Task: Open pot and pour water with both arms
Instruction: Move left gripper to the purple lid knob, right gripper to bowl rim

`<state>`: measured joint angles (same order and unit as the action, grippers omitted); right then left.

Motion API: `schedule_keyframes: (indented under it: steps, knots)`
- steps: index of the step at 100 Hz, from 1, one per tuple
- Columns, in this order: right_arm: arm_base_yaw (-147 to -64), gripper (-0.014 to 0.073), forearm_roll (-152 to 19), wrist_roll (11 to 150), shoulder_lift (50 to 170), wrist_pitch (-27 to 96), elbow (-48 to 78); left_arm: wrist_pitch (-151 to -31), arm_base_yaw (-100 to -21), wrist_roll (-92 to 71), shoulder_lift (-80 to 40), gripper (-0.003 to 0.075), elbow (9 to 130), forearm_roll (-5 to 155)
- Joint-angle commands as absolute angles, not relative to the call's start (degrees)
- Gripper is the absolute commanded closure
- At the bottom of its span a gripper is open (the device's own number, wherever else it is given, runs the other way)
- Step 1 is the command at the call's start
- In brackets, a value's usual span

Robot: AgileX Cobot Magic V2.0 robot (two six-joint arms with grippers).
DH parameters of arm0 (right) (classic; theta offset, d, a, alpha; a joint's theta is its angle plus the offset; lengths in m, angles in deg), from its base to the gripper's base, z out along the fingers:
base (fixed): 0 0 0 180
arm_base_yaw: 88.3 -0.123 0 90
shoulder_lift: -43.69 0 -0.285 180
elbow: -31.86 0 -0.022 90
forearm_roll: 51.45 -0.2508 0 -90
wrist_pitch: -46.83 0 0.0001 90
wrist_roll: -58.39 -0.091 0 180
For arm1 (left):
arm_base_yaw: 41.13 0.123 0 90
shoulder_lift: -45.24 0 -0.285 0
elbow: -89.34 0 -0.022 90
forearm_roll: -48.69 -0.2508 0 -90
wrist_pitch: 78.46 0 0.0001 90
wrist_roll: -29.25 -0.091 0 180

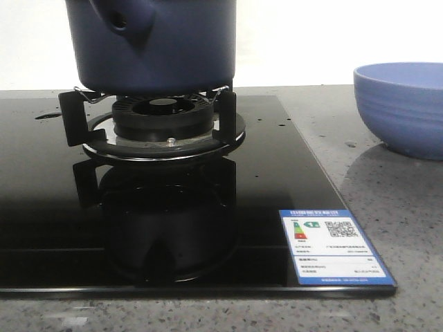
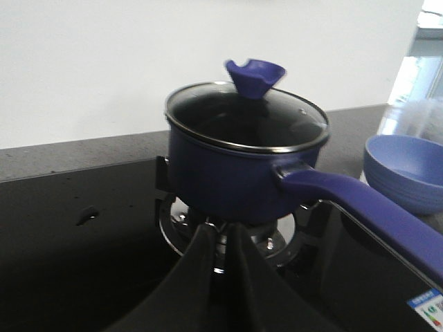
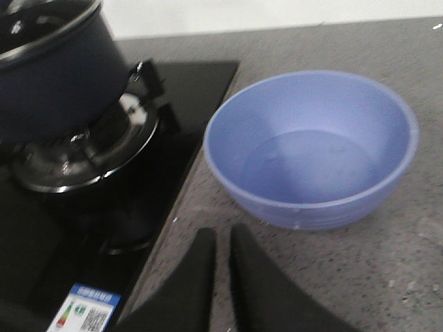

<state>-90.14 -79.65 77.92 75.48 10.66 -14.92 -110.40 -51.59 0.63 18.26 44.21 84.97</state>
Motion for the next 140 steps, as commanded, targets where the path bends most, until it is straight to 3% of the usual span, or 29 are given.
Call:
schedule_keyframes:
  steps: [1, 10, 16, 30, 37, 65, 105, 123, 140]
  knots:
    - [-91.5, 0.0351, -80.1, 79.4, 78.2, 12.3, -11.4, -107.1, -53.1, 0.1, 16.8, 0.0648, 46.3, 86.6]
    - [-91.7, 0.0123, -80.6, 79.4, 79.7, 12.0, -10.0, -107.1, -53.4, 0.1, 16.4, 0.0573, 46.3, 87.2]
    - [-91.7, 0.006, -80.6, 79.4, 80.1, 12.0, -9.3, -107.1, -53.4, 0.1, 16.4, 0.0515, 46.3, 87.4]
    - [-91.7, 0.0062, -81.8, 79.4, 80.2, 12.3, -9.0, -107.1, -53.4, 0.1, 16.4, 0.0353, 46.3, 90.8]
    - [-91.7, 0.0062, -82.5, 79.4, 80.2, 12.3, -9.0, -106.2, -53.4, 0.1, 16.2, 0.0309, 46.3, 92.4]
    - [-91.7, 0.0062, -82.6, 79.4, 80.2, 16.2, -9.0, -103.7, -53.4, -12.2, 10.9, 0.0311, 48.4, 104.6]
    - [-91.7, 0.0062, -83.0, 79.4, 80.2, 16.4, -9.0, -107.1, -53.4, -33.1, -13.6, 0.0307, 62.1, 120.9]
    - [-91.7, 0.0062, -83.0, 79.4, 80.2, 16.4, -9.0, -111.2, -53.4, -38.6, -23.3, 0.0178, 67.5, 126.7]
    - [-91.7, 0.0062, -83.0, 79.4, 80.2, 16.4, -9.0, -114.6, -53.4, -40.7, -29.4, 0.0169, 71.6, 127.7]
